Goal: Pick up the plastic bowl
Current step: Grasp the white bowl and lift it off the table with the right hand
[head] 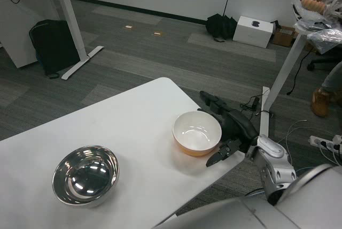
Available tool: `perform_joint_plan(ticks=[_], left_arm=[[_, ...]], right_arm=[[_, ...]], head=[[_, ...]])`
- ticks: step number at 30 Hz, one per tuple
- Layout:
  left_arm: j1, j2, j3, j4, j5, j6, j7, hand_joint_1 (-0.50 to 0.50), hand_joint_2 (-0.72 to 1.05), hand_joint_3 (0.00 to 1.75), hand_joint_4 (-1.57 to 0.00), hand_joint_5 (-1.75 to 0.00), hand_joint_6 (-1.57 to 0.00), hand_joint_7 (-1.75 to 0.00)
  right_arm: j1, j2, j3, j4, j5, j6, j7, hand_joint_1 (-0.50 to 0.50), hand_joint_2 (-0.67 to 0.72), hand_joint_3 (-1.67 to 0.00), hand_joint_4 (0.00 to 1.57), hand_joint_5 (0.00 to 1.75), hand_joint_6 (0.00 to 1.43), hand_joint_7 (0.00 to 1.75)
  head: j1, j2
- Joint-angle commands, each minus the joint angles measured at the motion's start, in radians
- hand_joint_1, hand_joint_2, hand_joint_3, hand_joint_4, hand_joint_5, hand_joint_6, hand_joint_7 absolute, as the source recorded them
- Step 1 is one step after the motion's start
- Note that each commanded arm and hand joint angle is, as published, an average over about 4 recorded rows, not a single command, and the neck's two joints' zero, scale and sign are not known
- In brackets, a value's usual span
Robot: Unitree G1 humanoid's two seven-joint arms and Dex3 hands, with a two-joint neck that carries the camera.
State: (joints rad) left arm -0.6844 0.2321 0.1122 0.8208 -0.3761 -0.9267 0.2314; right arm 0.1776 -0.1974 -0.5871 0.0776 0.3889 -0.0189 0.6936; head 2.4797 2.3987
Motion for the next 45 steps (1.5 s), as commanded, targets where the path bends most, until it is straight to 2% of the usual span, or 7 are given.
perform_joint_plan(ticks=[1, 10, 30, 38, 39, 42, 45], left_arm=[[0.019, -0.008, 0.004, -0.015, -0.007, -0.004, -0.002, -0.50, 0.60, 0.00, -0.86, -0.31, -0.03, 0.00], [0.030, -0.008, 0.004, -0.027, -0.010, -0.004, -0.003, -0.50, 0.60, 0.00, -0.86, -0.31, -0.03, 0.00], [0.046, -0.008, 0.004, -0.040, -0.019, -0.004, -0.003, -0.50, 0.60, 0.00, -0.86, -0.31, -0.03, 0.00], [0.051, -0.008, 0.004, -0.042, -0.021, -0.004, -0.003, -0.50, 0.60, 0.00, -0.86, -0.31, -0.03, 0.00], [0.051, -0.008, 0.004, -0.042, -0.021, -0.004, -0.003, -0.50, 0.60, 0.02, -0.86, -0.31, -0.03, 0.00], [0.051, -0.008, 0.004, -0.042, -0.022, -0.004, -0.003, -0.50, 0.60, 0.02, -0.86, -0.31, -0.03, 0.00], [0.051, -0.008, 0.004, -0.041, -0.023, -0.004, -0.003, -0.50, 0.60, 0.00, -0.86, -0.31, -0.03, 0.00]], right_arm=[[-0.008, -0.007, 0.017, -0.013, -0.018, -0.014, -0.007, -0.46, 0.00, -0.08, 0.00, 0.00, 0.00, 0.00], [-0.029, -0.007, 0.060, 0.052, -0.028, -0.165, -0.084, -0.46, 0.03, -0.08, 0.00, 0.00, 0.00, 0.00], [-0.053, -0.008, 0.146, 0.118, -0.028, -0.189, -0.103, -0.47, 0.03, -0.06, 0.00, 0.00, 0.00, 0.00], [-0.081, -0.005, 0.183, 0.199, -0.028, -0.275, -0.151, -0.46, 0.01, -0.04, 0.00, 0.00, 0.00, 0.02], [-0.084, -0.005, 0.184, 0.205, -0.028, -0.286, -0.158, -0.45, 0.00, -0.04, 0.00, 0.05, 0.00, 0.03], [-0.094, -0.006, 0.186, 0.228, -0.020, -0.329, -0.187, -0.42, -0.11, -0.12, 0.00, 0.68, 0.00, 0.21], [-0.103, -0.008, 0.190, 0.258, -0.003, -0.390, -0.227, -0.36, -0.34, -0.54, 0.07, 1.31, 0.00, 0.79]], head=[[0.001, 0.001], [0.010, 0.008], [0.020, 0.013], [0.034, 0.016], [0.035, 0.016], [0.037, 0.016], [0.041, 0.016]])
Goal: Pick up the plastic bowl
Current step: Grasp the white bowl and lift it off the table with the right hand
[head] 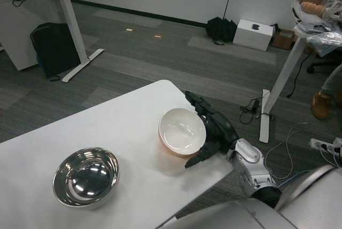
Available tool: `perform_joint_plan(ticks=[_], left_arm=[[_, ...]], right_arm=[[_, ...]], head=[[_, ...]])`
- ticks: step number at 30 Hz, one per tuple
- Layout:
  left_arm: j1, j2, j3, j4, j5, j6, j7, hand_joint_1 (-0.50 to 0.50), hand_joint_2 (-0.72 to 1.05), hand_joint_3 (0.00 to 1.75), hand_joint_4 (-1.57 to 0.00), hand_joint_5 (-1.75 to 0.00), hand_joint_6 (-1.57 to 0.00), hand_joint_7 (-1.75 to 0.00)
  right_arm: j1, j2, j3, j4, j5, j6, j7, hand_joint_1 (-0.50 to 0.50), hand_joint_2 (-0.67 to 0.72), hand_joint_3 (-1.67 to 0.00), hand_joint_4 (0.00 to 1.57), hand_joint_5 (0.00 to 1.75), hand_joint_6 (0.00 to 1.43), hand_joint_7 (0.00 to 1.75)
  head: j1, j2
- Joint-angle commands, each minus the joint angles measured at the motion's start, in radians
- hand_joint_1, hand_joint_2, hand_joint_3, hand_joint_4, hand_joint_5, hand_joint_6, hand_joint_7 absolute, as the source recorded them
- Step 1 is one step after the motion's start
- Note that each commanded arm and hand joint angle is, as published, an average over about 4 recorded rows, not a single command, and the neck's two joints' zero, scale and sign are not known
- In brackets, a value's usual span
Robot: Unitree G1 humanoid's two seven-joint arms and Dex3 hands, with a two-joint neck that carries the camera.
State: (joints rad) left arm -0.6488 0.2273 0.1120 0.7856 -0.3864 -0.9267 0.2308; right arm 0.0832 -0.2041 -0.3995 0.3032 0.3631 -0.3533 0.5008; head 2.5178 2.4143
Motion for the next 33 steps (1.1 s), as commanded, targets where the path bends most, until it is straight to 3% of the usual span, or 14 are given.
perform_joint_plan(ticks=[1, 4, 6, 10, 13, 15, 18, 22, 25, 28, 29, 32, 33], left_arm=[[0.015, -0.003, 0.005, -0.006, -0.013, -0.004, -0.002, -0.50, 0.60, 0.00, -0.86, -0.31, -0.03, 0.00], [0.015, -0.003, 0.005, -0.006, -0.014, -0.004, -0.002, -0.50, 0.60, 0.00, -0.86, -0.31, -0.03, 0.00], [0.015, -0.003, 0.004, -0.005, -0.015, -0.004, -0.002, -0.50, 0.60, 0.00, -0.86, -0.31, -0.03, 0.00], [0.011, -0.003, 0.004, -0.002, -0.016, -0.004, -0.002, -0.50, 0.60, 0.00, -0.86, -0.31, -0.03, 0.00], [0.007, -0.004, 0.003, 0.002, -0.016, -0.003, -0.002, -0.50, 0.60, 0.00, -0.86, -0.31, -0.03, 0.00], [0.005, -0.005, 0.003, 0.004, -0.016, -0.003, -0.002, -0.50, 0.60, 0.00, -0.86, -0.31, -0.03, 0.00], [0.004, -0.006, 0.003, 0.006, -0.016, -0.003, -0.002, -0.50, 0.60, 0.00, -0.86, -0.31, -0.03, 0.00], [0.004, -0.006, 0.001, 0.007, -0.016, -0.003, -0.002, -0.50, 0.60, 0.00, -0.86, -0.31, -0.03, 0.00], [0.004, -0.006, 0.001, 0.007, -0.016, -0.003, -0.002, -0.50, 0.60, 0.04, -0.86, -0.31, -0.03, 0.00], [0.005, -0.006, 0.001, 0.007, -0.015, -0.002, -0.002, -0.50, 0.60, 0.02, -0.86, -0.31, -0.03, 0.00], [0.005, -0.006, 0.001, 0.007, -0.014, -0.002, -0.002, -0.50, 0.60, 0.00, -0.86, -0.31, -0.03, 0.00], [0.004, -0.006, 0.001, 0.008, -0.014, -0.001, -0.002, -0.50, 0.60, 0.00, -0.86, -0.31, -0.03, 0.00], [0.003, -0.006, 0.001, 0.009, -0.014, -0.001, -0.002, -0.50, 0.60, 0.00, -0.86, -0.31, -0.03, 0.00]], right_arm=[[-0.012, -0.002, 0.008, 0.047, 0.034, -0.083, -0.051, -0.31, -0.40, -0.69, 0.16, 1.48, 0.00, 1.05], [-0.020, -0.005, 0.024, 0.075, 0.062, -0.126, -0.076, -0.16, -0.48, -0.91, 0.52, 1.65, 0.01, 1.48], [-0.022, -0.005, 0.030, 0.081, 0.071, -0.130, -0.077, -0.06, -0.48, -0.95, 0.77, 1.65, 0.07, 1.61], [-0.031, -0.010, 0.036, 0.086, 0.076, -0.133, -0.077, 0.05, -0.46, -0.95, 1.18, 1.53, 0.44, 1.61], [-0.038, -0.016, 0.036, 0.086, 0.070, -0.134, -0.077, 0.08, -0.41, -0.95, 1.36, 1.38, 0.57, 1.55], [-0.042, -0.020, 0.037, 0.087, 0.060, -0.133, -0.077, 0.09, -0.41, -0.95, 1.38, 1.36, 0.56, 1.55], [-0.046, -0.021, 0.042, 0.088, 0.054, -0.132, -0.076, -0.02, -0.41, -0.97, 1.31, 1.45, 0.38, 1.61], [-0.046, -0.023, 0.045, 0.088, 0.054, -0.134, -0.076, -0.19, -0.35, -0.95, 0.87, 1.65, 0.03, 1.68], [-0.046, -0.027, 0.049, 0.086, 0.053, -0.133, -0.074, -0.28, -0.35, -0.75, 0.54, 1.50, 0.00, 1.62], [-0.046, -0.036, 0.056, 0.080, 0.037, -0.123, -0.067, -0.40, -0.27, -0.52, 0.13, 1.02, 0.00, 1.34], [-0.046, -0.040, 0.062, 0.077, 0.031, -0.115, -0.062, -0.43, -0.22, -0.46, 0.03, 0.70, 0.00, 1.19], [-0.051, -0.047, 0.081, 0.074, 0.028, -0.093, -0.047, -0.46, -0.15, -0.38, 0.00, 0.05, 0.00, 0.84], [-0.054, -0.048, 0.086, 0.074, 0.028, -0.089, -0.044, -0.46, -0.11, -0.36, 0.00, 0.00, 0.00, 0.75]], head=[[0.004, 0.001], [0.006, 0.002], [0.006, 0.002], [0.007, 0.000], [0.012, -0.003], [0.017, -0.007], [0.021, -0.011], [0.024, -0.014], [0.026, -0.015], [0.028, -0.014], [0.028, -0.013], [0.031, -0.011], [0.032, -0.011]])
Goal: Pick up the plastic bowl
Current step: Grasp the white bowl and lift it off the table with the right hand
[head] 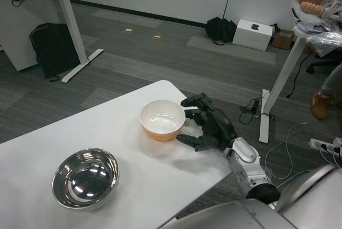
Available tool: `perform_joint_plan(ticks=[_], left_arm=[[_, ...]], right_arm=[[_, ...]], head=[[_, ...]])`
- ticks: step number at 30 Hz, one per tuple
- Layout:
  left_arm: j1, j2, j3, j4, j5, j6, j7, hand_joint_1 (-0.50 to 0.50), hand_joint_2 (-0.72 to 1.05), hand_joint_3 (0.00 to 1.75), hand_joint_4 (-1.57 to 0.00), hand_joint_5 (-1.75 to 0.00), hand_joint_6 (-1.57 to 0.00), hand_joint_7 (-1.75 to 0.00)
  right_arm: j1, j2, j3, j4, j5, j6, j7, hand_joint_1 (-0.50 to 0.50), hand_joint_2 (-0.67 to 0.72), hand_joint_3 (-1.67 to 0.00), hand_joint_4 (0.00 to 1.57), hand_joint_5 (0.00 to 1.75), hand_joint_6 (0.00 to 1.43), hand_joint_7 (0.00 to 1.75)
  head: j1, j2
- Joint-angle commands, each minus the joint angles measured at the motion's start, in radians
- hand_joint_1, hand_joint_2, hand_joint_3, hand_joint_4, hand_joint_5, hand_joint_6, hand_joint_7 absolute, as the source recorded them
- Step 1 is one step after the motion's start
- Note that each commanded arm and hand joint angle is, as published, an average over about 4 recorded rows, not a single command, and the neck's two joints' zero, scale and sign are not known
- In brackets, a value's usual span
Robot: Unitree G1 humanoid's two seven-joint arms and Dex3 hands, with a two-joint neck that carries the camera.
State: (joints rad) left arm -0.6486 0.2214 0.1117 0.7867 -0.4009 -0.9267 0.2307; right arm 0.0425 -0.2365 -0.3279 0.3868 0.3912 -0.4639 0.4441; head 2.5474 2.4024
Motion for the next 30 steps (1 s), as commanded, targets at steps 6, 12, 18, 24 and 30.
perform_joint_plan(ticks=[6, 12, 18, 24, 30], left_arm=[[0.001, 0.000, 0.002, 0.009, 0.001, -0.001, -0.002, -0.50, 0.60, 0.02, -0.86, -0.31, -0.03, 0.00], [0.001, 0.000, 0.002, 0.010, 0.000, -0.001, -0.002, -0.50, 0.60, 0.02, -0.86, -0.31, -0.03, 0.00], [0.001, 0.000, 0.002, 0.012, -0.001, 0.000, -0.003, -0.50, 0.60, 0.00, -0.86, -0.31, -0.03, 0.00], [0.007, 0.000, 0.002, 0.012, -0.001, -0.001, -0.005, -0.50, 0.60, 0.00, -0.86, -0.31, -0.03, 0.00], [0.018, 0.000, 0.003, 0.009, -0.003, 0.000, -0.006, -0.50, 0.60, 0.04, -0.86, -0.31, -0.03, 0.00]], right_arm=[[-0.034, -0.017, 0.024, -0.012, -0.015, 0.042, 0.016, -0.46, 0.01, -0.24, 0.00, 0.00, 0.00, 0.21], [-0.046, -0.018, 0.012, -0.065, -0.097, 0.092, -0.015, -0.46, 0.09, -0.20, 0.00, 0.00, 0.00, 0.07], [-0.079, -0.021, 0.005, -0.066, -0.169, 0.081, -0.078, -0.46, 0.15, -0.16, 0.00, 0.00, 0.00, 0.07], [-0.118, -0.027, 0.010, -0.024, -0.222, 0.067, -0.134, -0.46, 0.20, -0.14, 0.00, 0.00, 0.00, 0.07], [-0.148, -0.030, 0.017, -0.005, -0.287, 0.077, -0.163, -0.46, 0.28, -0.08, 0.00, 0.00, 0.00, 0.12]], head=[[0.015, 0.006], [0.022, 0.010], [0.036, 0.016], [0.046, 0.022], [0.043, 0.042]])
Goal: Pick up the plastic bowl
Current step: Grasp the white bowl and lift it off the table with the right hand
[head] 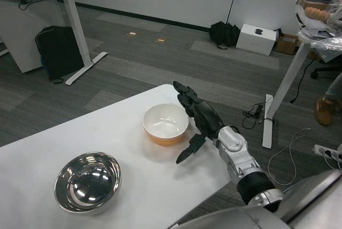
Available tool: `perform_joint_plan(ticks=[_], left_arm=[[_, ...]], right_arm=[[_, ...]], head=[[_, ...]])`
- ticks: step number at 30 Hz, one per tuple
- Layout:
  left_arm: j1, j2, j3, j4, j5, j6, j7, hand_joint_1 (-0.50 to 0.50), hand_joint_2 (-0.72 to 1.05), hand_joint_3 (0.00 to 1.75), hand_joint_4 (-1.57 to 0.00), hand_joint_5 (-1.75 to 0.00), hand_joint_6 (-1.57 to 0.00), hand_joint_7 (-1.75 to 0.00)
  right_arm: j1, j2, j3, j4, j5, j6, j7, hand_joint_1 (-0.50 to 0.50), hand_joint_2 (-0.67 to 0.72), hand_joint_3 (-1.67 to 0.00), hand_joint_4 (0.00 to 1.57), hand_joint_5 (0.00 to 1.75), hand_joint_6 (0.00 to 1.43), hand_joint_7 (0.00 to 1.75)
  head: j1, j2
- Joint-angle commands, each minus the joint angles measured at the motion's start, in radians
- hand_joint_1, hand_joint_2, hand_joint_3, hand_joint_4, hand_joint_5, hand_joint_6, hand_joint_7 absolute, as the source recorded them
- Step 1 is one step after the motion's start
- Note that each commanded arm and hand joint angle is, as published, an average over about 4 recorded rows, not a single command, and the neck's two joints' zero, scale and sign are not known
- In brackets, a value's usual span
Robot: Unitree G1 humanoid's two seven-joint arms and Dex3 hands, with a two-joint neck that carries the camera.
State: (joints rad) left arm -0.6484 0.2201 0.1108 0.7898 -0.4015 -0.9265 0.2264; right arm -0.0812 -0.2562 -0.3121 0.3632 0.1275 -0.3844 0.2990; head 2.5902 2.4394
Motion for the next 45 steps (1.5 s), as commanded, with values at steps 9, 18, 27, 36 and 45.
perform_joint_plan(ticks=[9, 18, 27, 36, 45], left_arm=[[0.026, 0.001, 0.004, 0.001, -0.004, -0.002, -0.004, -0.50, 0.60, 0.00, -0.86, -0.31, -0.03, 0.00], [0.038, 0.001, 0.004, -0.011, -0.005, -0.002, -0.004, -0.50, 0.60, 0.00, -0.86, -0.31, -0.03, 0.00], [0.038, 0.001, 0.003, -0.011, -0.005, -0.002, -0.004, -0.50, 0.60, 0.00, -0.86, -0.31, -0.03, 0.00], [0.045, -0.001, 0.001, -0.016, -0.007, -0.002, -0.004, -0.50, 0.60, 0.04, -0.86, -0.31, -0.03, 0.00], [0.050, -0.001, 0.001, -0.021, -0.007, -0.002, -0.005, -0.50, 0.60, 0.00, -0.86, -0.31, -0.03, 0.00]], right_arm=[[-0.083, -0.013, 0.066, 0.120, -0.036, -0.027, -0.044, -0.46, 0.28, -0.08, 0.00, 0.00, 0.00, 0.14], [-0.138, 0.001, 0.078, 0.261, -0.010, -0.090, -0.068, -0.46, 0.34, -0.08, 0.00, 0.00, 0.00, 0.14], [-0.156, 0.020, 0.081, 0.301, 0.006, -0.125, -0.098, -0.46, 0.41, -0.08, 0.00, 0.00, 0.00, 0.14], [-0.157, 0.025, 0.117, 0.315, 0.044, -0.139, -0.124, -0.46, 0.34, -0.08, 0.00, 0.00, 0.00, 0.14], [-0.157, 0.033, 0.151, 0.320, 0.065, -0.149, -0.163, -0.46, 0.28, -0.08, 0.00, 0.00, 0.00, 0.14]], head=[[0.007, 0.013], [0.012, 0.015], [0.011, 0.013], [0.014, 0.020], [0.019, 0.023]])
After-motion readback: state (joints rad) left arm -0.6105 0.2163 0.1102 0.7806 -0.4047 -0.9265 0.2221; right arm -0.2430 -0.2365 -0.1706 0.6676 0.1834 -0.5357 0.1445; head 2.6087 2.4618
